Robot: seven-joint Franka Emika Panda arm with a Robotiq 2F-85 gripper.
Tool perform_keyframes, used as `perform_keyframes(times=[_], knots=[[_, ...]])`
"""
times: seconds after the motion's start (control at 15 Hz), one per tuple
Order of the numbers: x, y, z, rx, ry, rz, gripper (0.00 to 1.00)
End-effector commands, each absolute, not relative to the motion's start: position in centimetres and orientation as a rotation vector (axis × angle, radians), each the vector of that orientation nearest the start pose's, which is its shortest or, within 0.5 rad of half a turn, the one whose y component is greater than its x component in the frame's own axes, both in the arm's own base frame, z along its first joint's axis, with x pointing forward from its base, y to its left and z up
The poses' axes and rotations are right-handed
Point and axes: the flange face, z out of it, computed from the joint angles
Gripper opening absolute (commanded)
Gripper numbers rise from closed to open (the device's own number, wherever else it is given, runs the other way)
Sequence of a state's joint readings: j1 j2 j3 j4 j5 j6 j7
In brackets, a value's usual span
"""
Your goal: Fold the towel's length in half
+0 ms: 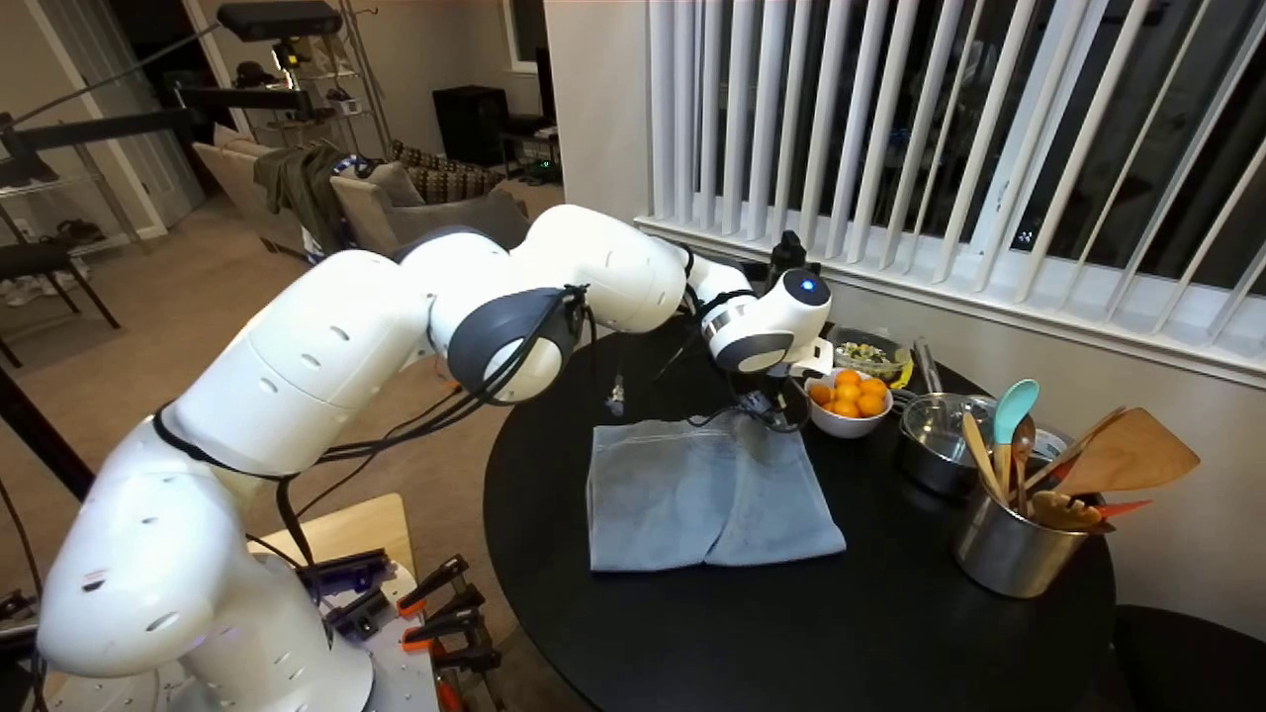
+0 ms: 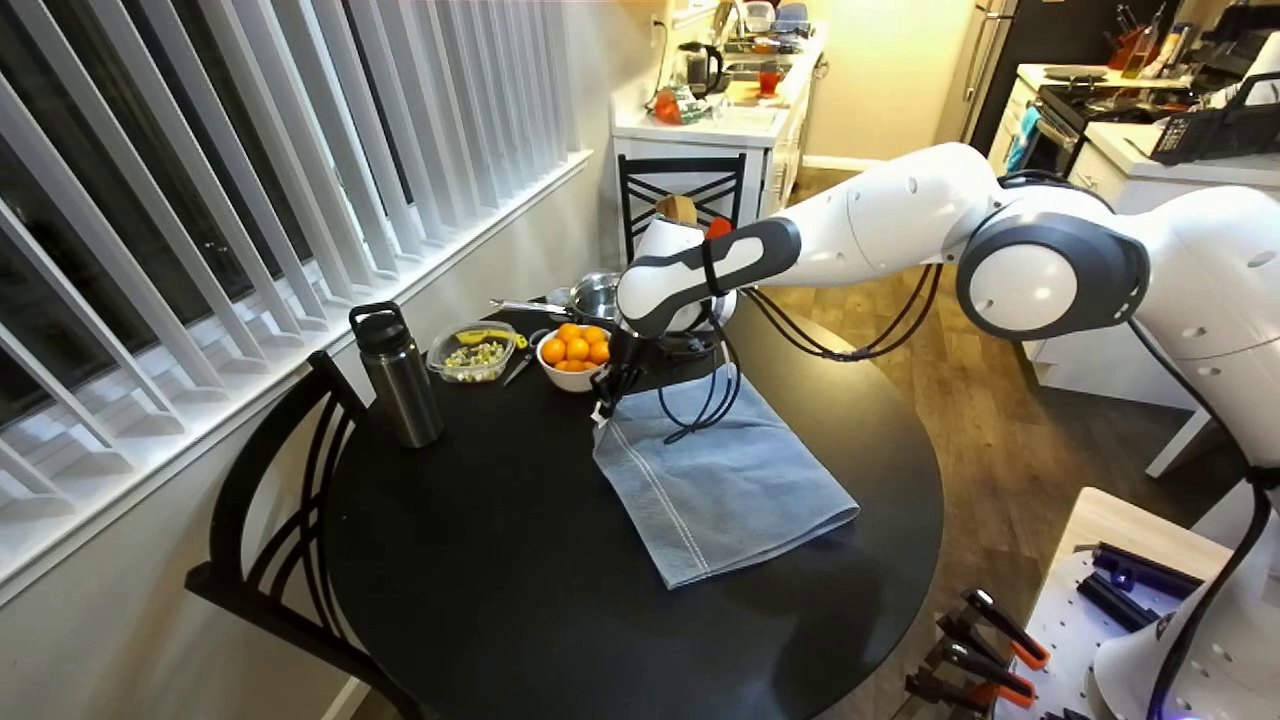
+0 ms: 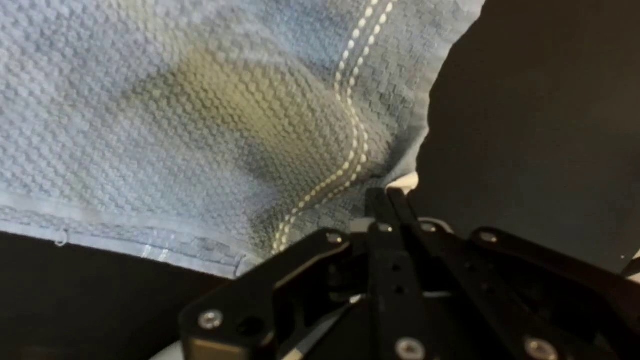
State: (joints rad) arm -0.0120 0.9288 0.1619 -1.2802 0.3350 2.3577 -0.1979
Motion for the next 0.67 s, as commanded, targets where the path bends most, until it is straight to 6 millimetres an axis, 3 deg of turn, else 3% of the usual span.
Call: perform_keyframes(times=[0.0,0.2,0.6], knots=[[76.3,10.7,18.8,-2.802,-0.090,-0.186,0.28],[76.0,12.0,18.4,-2.824,-0.126,-0.193,0.38],[75.1,13.3,20.4,-2.856,-0.208,-0.238,0.76]])
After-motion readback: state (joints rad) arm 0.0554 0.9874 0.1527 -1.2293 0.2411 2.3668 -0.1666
